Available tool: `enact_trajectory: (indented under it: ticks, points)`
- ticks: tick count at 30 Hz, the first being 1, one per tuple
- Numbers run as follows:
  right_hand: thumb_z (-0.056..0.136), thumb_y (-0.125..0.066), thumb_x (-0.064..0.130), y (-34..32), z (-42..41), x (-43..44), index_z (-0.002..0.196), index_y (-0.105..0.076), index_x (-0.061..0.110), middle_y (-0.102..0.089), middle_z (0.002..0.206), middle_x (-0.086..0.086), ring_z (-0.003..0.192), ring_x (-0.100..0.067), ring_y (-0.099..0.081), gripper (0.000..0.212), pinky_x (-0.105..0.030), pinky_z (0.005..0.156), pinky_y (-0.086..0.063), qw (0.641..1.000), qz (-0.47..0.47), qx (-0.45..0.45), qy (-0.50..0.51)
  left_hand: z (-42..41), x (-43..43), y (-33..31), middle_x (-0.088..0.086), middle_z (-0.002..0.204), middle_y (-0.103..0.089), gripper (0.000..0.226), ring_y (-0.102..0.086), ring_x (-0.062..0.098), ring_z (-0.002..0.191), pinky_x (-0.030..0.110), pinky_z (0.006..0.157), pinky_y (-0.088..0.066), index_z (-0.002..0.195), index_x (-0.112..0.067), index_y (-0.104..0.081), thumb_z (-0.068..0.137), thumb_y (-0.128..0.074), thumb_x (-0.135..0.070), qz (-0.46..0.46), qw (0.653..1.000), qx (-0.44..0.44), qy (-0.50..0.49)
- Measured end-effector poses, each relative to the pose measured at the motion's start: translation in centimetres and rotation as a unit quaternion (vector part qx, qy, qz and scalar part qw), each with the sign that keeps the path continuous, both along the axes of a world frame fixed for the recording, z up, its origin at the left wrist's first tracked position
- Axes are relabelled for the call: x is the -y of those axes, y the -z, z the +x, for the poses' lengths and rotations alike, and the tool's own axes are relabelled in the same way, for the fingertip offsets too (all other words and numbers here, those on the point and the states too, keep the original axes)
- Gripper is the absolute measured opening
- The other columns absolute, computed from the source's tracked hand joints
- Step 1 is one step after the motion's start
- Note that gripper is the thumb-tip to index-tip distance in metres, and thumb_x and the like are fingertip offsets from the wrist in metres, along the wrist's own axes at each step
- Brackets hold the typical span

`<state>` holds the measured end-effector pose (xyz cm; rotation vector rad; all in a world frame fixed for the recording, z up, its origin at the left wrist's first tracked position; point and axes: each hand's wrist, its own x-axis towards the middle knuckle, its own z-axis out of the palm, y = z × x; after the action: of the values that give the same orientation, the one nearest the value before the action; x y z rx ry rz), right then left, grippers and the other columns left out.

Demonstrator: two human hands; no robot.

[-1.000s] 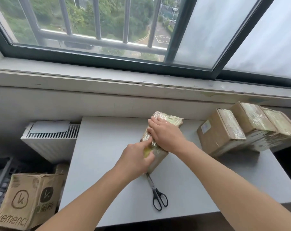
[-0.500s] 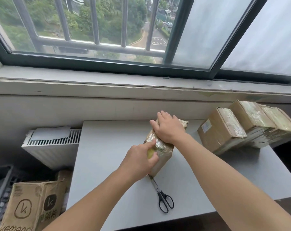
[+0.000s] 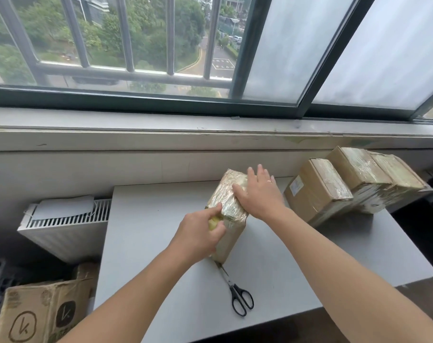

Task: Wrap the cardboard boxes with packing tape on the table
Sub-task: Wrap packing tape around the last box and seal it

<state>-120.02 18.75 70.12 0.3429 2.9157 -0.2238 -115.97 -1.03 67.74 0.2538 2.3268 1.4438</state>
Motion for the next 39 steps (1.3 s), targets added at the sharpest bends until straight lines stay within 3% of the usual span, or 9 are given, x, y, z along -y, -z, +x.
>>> enact_trajectory:
  ticks: [3, 10, 14, 16, 19, 23, 26, 34, 39]
  points:
    - [0.105, -0.024, 0.057, 1.1, 1.0, 0.1, 0.162, -0.01, 0.004, -0.004, 0.17, -0.016, 0.158, -0.027, 0.002, 0.08, -0.041, 0.126, -0.007, 0.997, -0.02, 0.01, 0.078, 0.4, -0.1, 0.4, -0.001, 0.086, -0.069, 0.049, -0.065, 0.018, 0.052, 0.038, 0.056, -0.062, 0.142, -0.033, -0.061, 0.094, -0.063, -0.024, 0.007, 1.0, -0.004, 0.009]
    - [0.106, -0.027, 0.05, 0.3, 1.4, 1.0, 0.155, -0.035, 0.0, -0.034, 0.161, -0.02, 0.152, -0.033, -0.027, 0.07, -0.041, 0.12, -0.024, 0.996, 0.049, -0.02, 0.066, 0.6, -0.1, 0.2, 0.001, 0.085, -0.067, 0.048, -0.062, 0.017, 0.05, 0.034, 0.052, -0.06, 0.142, -0.032, -0.06, 0.095, -0.063, -0.024, -0.002, 1.0, -0.022, 0.016]
    - [0.105, -0.035, 0.035, -0.8, 2.3, 0.0, 0.113, -0.066, 0.009, -0.067, 0.122, -0.016, 0.12, -0.039, -0.058, 0.041, -0.041, 0.087, -0.043, 0.993, 0.007, -0.091, 0.08, 1.0, 0.2, 0.0, 0.003, 0.089, -0.067, 0.048, -0.062, 0.018, 0.05, 0.025, 0.048, -0.054, 0.144, -0.032, -0.06, 0.096, -0.063, -0.025, 0.0, 1.0, -0.023, 0.016]
    - [0.104, -0.04, 0.023, -2.0, 2.6, -2.3, 0.112, -0.069, 0.012, -0.07, 0.117, -0.014, 0.114, -0.039, -0.061, 0.032, -0.04, 0.086, -0.044, 0.973, -0.071, -0.169, 0.141, 0.9, 0.3, -0.1, 0.004, 0.091, -0.067, 0.048, -0.063, 0.019, 0.05, 0.025, 0.049, -0.054, 0.144, -0.032, -0.059, 0.096, -0.063, -0.025, -0.001, 1.0, -0.023, 0.016]
    - [0.103, -0.044, 0.019, -3.2, 2.6, -4.2, 0.139, -0.059, 0.011, -0.062, 0.14, -0.012, 0.13, -0.034, -0.054, 0.04, -0.041, 0.104, -0.041, 0.967, -0.085, -0.175, 0.165, 0.9, 0.2, -0.1, 0.002, 0.087, -0.066, 0.048, -0.063, 0.018, 0.047, 0.024, 0.048, -0.053, 0.144, -0.032, -0.059, 0.097, -0.063, -0.024, -0.001, 1.0, -0.023, 0.021]
    - [0.108, -0.038, 0.027, -2.7, 0.9, -0.3, 0.158, -0.034, 0.01, -0.032, 0.165, -0.007, 0.154, -0.023, -0.024, 0.052, -0.042, 0.125, -0.016, 0.993, -0.08, -0.083, -0.018, 0.9, 0.2, -0.4, -0.001, 0.079, -0.064, 0.048, -0.061, 0.014, 0.043, 0.024, 0.048, -0.053, 0.144, -0.031, -0.06, 0.096, -0.063, -0.023, -0.005, 0.999, -0.026, 0.021]
    - [0.11, -0.027, 0.034, -1.2, 0.1, 3.5, 0.163, -0.017, 0.015, -0.012, 0.171, 0.0, 0.158, -0.019, -0.006, 0.057, -0.046, 0.126, -0.001, 0.993, -0.066, -0.002, -0.1, 0.9, 0.5, -0.7, -0.005, 0.068, -0.062, 0.042, -0.061, 0.019, 0.042, 0.027, 0.049, -0.054, 0.136, -0.031, -0.066, 0.096, -0.06, -0.019, -0.003, 0.999, -0.029, 0.028]
    - [0.11, -0.016, 0.042, 0.9, -0.3, 4.1, 0.164, -0.014, 0.024, -0.009, 0.171, 0.011, 0.157, -0.009, -0.003, 0.057, -0.042, 0.127, 0.001, 0.996, -0.017, 0.016, -0.088, 1.2, 2.1, -1.7, 0.012, 0.081, -0.069, 0.024, -0.063, 0.022, 0.044, 0.026, 0.044, -0.049, 0.121, -0.018, -0.059, 0.098, -0.068, -0.022, 0.078, 0.996, 0.039, -0.038]
    - [0.11, -0.016, 0.042, 1.2, -0.2, 4.1, 0.164, -0.016, 0.024, -0.011, 0.171, 0.011, 0.157, -0.009, -0.004, 0.057, -0.042, 0.127, -0.001, 0.996, -0.011, 0.009, -0.088, 2.6, 3.6, 0.1, 0.011, 0.076, -0.071, 0.02, -0.063, 0.014, 0.045, 0.027, 0.047, -0.051, 0.106, -0.018, -0.058, 0.099, -0.065, -0.036, 0.033, 0.996, 0.059, -0.054]
